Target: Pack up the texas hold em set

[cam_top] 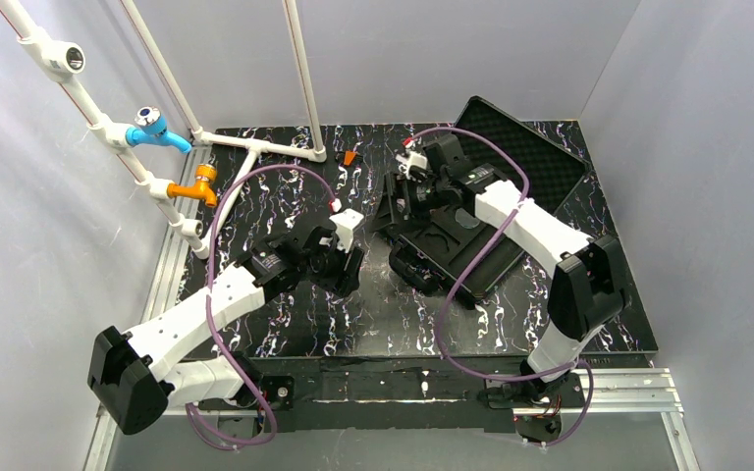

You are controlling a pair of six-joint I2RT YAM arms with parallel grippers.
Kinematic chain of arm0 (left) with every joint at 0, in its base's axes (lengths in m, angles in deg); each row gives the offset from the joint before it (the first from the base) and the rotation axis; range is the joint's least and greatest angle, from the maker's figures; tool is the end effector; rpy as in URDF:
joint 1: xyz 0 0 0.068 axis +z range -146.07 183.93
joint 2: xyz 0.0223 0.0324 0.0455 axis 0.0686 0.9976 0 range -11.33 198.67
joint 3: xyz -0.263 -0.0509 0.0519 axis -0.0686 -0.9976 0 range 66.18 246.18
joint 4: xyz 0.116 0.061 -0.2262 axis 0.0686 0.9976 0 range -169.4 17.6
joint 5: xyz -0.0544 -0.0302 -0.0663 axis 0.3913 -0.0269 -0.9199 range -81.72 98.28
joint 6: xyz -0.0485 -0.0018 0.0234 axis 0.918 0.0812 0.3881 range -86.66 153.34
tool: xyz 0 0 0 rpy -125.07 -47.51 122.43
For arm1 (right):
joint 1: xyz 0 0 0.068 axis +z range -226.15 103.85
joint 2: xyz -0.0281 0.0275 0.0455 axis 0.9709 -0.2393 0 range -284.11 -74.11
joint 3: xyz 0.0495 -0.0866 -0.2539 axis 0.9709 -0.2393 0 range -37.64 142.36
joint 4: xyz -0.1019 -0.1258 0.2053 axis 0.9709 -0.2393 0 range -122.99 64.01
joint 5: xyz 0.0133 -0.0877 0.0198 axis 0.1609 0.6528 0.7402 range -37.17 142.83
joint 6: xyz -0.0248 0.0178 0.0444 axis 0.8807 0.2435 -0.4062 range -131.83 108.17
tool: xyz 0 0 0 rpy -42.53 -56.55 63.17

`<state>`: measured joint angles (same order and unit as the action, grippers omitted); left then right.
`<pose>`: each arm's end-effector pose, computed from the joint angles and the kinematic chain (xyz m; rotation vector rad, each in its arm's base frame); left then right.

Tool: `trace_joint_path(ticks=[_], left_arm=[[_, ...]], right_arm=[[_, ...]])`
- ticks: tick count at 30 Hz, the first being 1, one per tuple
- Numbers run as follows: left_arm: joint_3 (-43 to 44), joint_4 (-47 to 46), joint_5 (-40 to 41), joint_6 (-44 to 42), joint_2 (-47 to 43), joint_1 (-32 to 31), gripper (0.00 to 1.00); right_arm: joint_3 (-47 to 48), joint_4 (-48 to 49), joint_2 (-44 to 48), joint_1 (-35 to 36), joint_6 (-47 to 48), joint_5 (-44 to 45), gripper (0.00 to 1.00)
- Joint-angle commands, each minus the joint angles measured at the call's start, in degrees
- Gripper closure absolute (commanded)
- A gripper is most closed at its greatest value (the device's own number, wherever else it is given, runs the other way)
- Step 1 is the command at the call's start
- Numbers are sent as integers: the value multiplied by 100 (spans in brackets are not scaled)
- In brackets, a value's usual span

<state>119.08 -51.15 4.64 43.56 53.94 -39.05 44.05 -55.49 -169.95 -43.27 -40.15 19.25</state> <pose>0.1776 -0.1686 0.2882 0.6930 2.2358 -0.5484 0.3033 0.2196 0.3029 -0.4180 2.4598 1.1820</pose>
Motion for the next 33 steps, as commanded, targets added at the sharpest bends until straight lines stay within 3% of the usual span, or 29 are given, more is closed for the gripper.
trace_joint_path(ticks=[1, 21, 33], left_arm=[[-69, -138, -128, -107, -274, -30, 100], [-107, -136, -129, -126, -478, -29, 100], [-114, -127, -162, -117, -503, -32, 100]], right_arm=[[423, -151, -224, 323, 116, -133, 16], [644, -294, -648, 1089, 215, -147, 22], [795, -351, -847, 1294, 193, -87, 40]])
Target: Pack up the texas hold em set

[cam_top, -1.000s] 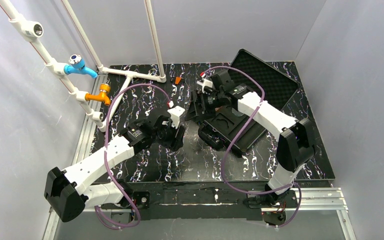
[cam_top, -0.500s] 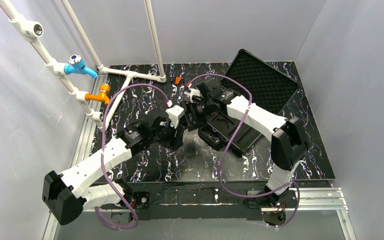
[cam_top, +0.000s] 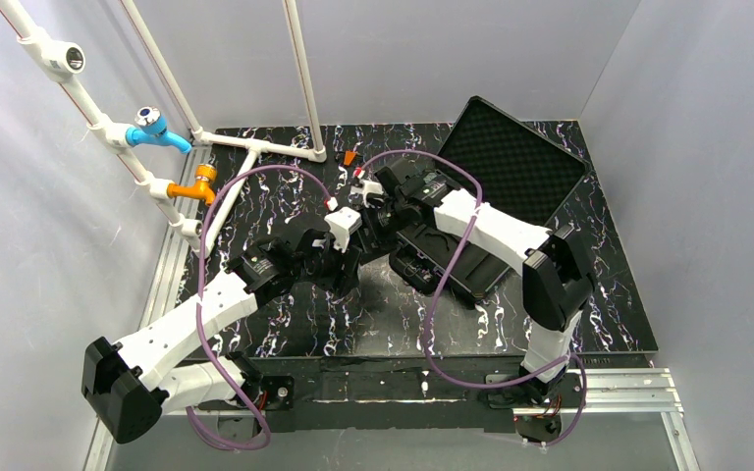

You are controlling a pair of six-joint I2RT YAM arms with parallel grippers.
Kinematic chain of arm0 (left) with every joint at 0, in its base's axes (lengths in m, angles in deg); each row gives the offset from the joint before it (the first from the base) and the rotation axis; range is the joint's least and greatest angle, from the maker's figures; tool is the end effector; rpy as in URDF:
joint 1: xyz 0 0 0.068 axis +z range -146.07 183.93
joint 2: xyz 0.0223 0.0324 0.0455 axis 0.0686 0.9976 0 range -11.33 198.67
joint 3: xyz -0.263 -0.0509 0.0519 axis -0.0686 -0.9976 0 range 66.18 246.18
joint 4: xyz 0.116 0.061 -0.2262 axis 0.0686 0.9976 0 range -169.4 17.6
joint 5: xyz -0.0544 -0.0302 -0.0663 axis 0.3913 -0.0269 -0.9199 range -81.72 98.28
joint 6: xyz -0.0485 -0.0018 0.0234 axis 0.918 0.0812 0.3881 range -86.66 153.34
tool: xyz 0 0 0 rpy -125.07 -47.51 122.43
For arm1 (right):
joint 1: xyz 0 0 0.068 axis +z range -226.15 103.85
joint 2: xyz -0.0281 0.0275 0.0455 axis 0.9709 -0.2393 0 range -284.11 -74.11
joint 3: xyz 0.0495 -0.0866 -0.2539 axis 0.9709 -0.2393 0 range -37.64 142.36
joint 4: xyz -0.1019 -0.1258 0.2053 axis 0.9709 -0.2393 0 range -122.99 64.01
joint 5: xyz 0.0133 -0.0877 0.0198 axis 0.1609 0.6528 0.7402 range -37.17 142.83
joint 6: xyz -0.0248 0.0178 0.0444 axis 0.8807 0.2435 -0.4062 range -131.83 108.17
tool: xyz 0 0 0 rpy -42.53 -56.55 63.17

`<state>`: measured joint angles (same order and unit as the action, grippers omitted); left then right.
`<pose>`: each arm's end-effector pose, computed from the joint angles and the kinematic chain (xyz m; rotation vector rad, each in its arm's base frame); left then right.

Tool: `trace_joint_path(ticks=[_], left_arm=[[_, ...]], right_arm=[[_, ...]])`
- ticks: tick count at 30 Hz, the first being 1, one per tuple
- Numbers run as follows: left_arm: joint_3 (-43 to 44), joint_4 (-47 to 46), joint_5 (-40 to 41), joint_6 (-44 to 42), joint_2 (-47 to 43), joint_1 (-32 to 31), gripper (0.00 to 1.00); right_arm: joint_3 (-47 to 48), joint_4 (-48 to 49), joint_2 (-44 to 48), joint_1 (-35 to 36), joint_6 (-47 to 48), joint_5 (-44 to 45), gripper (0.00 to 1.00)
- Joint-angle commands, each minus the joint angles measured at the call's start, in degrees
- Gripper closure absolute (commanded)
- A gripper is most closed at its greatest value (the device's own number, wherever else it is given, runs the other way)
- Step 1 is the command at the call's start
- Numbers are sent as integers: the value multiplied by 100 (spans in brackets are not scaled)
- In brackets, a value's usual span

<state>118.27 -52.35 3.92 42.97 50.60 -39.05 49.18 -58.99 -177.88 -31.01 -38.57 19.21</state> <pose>0.1701 -0.1622 0.2980 0.6949 2.1684 -0.5820 0.2690 0.2983 0.2766 -0.7117 2.5686 1.2149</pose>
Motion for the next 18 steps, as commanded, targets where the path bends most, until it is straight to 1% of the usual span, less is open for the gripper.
trace_joint_path(ticks=[1, 5, 11, 18], left_arm=[[-30, -7, -91, -58, -166, -36, 100], [-15, -14, -83, -53, -150, -34, 100], [-6, -7, -56, -64, -123, -27, 100], [10, -7, -61, -64, -99, -41, 100]], right_arm=[[282, 3, -70, 84, 37, -83, 41], [282, -1, -137, 142, 37, -113, 45], [326, -5, -224, 185, 31, -182, 54], [388, 66, -298, 222, -2, -394, 54]])
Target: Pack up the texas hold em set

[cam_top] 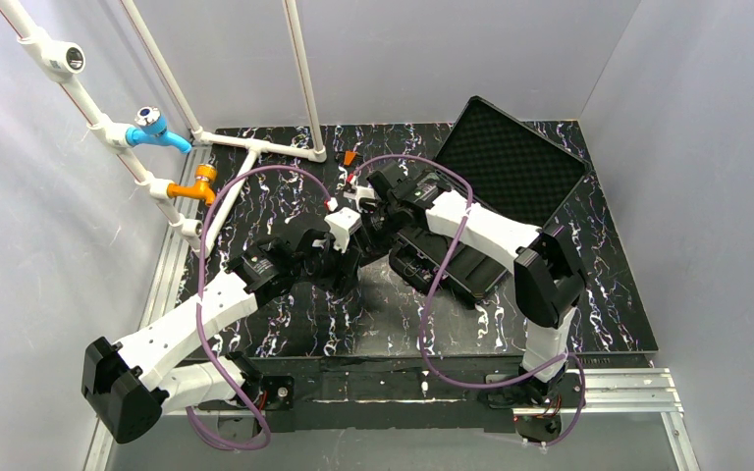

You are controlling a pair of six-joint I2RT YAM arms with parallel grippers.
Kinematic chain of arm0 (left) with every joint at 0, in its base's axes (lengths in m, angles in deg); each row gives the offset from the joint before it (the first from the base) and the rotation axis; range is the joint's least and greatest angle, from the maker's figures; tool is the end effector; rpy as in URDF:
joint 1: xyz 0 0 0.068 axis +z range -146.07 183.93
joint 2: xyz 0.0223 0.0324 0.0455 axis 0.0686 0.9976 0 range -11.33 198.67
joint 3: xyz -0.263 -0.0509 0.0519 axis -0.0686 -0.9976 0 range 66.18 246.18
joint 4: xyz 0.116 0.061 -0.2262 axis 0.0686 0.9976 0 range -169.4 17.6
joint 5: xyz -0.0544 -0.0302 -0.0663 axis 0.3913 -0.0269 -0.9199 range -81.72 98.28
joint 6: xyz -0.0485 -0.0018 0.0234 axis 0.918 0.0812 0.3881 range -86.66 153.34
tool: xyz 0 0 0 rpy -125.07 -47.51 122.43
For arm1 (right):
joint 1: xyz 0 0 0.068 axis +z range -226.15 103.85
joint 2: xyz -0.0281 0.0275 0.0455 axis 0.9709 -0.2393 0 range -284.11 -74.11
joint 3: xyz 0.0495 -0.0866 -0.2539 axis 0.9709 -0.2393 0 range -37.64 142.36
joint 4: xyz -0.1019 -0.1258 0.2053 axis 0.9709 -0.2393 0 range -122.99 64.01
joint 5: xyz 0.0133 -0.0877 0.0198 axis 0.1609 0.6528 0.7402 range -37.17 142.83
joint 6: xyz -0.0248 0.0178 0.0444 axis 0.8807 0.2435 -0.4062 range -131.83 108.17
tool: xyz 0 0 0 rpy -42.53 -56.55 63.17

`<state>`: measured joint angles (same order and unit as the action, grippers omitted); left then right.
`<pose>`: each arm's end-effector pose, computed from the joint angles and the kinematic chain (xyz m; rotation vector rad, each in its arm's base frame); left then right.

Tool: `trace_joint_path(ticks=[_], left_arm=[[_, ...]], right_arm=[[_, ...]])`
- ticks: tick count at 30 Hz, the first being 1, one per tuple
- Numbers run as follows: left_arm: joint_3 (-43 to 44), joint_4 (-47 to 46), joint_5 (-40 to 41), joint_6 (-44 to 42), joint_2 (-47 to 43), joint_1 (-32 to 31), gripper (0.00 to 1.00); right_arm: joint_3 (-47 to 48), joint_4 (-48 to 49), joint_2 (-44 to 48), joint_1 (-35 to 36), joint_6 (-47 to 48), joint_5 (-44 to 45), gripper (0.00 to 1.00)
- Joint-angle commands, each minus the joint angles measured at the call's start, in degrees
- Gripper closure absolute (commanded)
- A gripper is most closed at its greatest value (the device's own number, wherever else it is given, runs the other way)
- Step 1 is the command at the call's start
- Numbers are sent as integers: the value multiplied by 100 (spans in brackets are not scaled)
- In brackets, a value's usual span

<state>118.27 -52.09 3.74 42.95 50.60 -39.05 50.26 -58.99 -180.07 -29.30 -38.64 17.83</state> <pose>0.1698 -0.1621 0.2977 0.6983 2.1727 -0.5835 0.2647 0.3122 0.2682 -0.7613 2.5891 1.2454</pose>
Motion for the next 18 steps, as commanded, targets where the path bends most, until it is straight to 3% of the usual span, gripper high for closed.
trace_joint_path(ticks=[1, 5, 13, 16, 18], left_arm=[[8, -33, -39, -59, -95, -40, 100], [11, -33, -23, -73, -99, -36, 100], [20, -15, 60, -60, -98, -35, 100], [15, -2, 92, -43, -104, -31, 87], [15, 10, 112, -27, -122, -29, 68]], right_arm=[[281, 83, -87, 59, 1, -291, 55], [246, 110, -113, 70, 0, -371, 59], [185, 329, -126, 79, -139, -566, 98], [184, 346, -118, 79, -142, -569, 99], [189, 354, -103, 79, -143, -560, 99]])
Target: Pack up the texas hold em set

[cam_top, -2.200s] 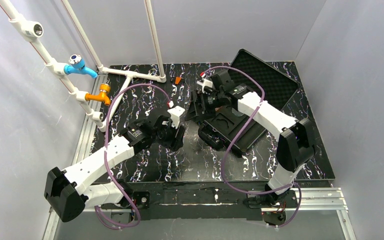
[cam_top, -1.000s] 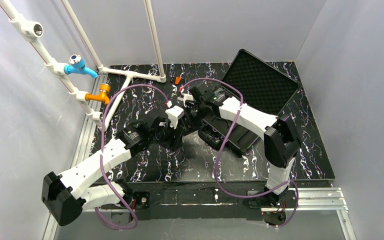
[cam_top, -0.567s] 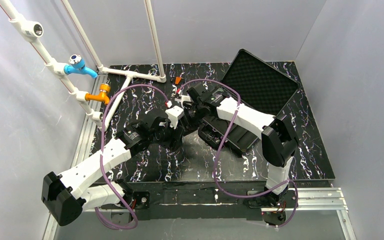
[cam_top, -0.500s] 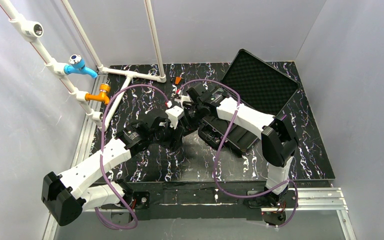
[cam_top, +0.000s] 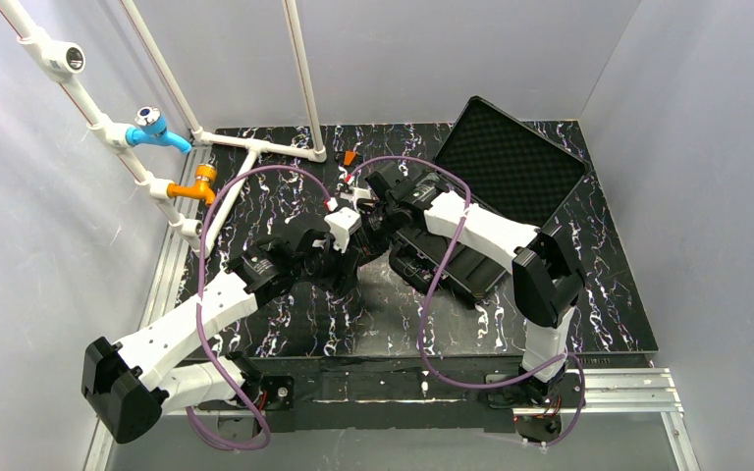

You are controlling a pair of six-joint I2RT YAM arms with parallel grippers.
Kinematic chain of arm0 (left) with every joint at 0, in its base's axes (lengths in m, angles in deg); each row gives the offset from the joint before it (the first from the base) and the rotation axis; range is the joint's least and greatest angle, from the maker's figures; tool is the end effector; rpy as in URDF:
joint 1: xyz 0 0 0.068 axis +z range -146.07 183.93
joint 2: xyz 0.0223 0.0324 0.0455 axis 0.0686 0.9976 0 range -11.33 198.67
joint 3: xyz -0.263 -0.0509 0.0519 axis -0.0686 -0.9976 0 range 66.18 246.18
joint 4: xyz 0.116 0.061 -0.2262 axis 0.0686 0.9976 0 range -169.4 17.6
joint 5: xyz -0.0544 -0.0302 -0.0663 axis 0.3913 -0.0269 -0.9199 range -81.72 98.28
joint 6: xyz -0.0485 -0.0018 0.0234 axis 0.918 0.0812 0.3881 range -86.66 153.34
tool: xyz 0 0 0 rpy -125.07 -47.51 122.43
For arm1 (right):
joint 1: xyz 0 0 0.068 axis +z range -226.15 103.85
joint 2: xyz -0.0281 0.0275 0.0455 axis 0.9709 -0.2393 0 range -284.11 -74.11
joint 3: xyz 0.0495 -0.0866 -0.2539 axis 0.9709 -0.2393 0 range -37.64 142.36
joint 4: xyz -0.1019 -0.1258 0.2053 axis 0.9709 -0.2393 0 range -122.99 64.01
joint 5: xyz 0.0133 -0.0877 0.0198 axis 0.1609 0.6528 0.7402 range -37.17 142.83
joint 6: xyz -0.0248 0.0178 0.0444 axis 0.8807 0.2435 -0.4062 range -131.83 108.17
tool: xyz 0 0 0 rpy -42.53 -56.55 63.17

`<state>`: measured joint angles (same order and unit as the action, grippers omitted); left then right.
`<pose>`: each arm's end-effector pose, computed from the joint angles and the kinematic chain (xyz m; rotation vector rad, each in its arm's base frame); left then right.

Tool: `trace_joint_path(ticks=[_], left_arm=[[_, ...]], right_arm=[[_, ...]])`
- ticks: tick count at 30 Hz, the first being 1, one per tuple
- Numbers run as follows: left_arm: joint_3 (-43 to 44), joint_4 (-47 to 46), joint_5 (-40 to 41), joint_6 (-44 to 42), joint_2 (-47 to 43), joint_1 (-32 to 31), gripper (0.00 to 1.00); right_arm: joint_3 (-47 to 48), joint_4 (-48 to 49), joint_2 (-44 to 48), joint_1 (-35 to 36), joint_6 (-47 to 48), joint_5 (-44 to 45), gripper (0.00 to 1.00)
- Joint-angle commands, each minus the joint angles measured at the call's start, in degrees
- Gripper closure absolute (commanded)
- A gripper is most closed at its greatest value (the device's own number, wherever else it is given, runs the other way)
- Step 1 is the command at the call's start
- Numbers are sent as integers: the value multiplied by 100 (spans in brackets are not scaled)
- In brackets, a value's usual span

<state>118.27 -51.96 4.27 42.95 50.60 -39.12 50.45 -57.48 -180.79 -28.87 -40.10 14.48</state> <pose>0.1697 -0.1620 0.2974 0.6947 2.1745 -0.5734 0.2635 0.3180 0.2670 -0.7760 2.5852 1.3319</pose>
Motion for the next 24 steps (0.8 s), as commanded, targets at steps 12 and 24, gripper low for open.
trace_joint_path(ticks=[12, 24], left_arm=[[-150, -77, 256, 17, -512, -34, 2], [-231, -82, 603, 66, -857, -36, 2]], right_arm=[[314, 85, 196, -83, 1, 736, 99], [-330, -15, 1172, -784, -582, 2804, 99]])
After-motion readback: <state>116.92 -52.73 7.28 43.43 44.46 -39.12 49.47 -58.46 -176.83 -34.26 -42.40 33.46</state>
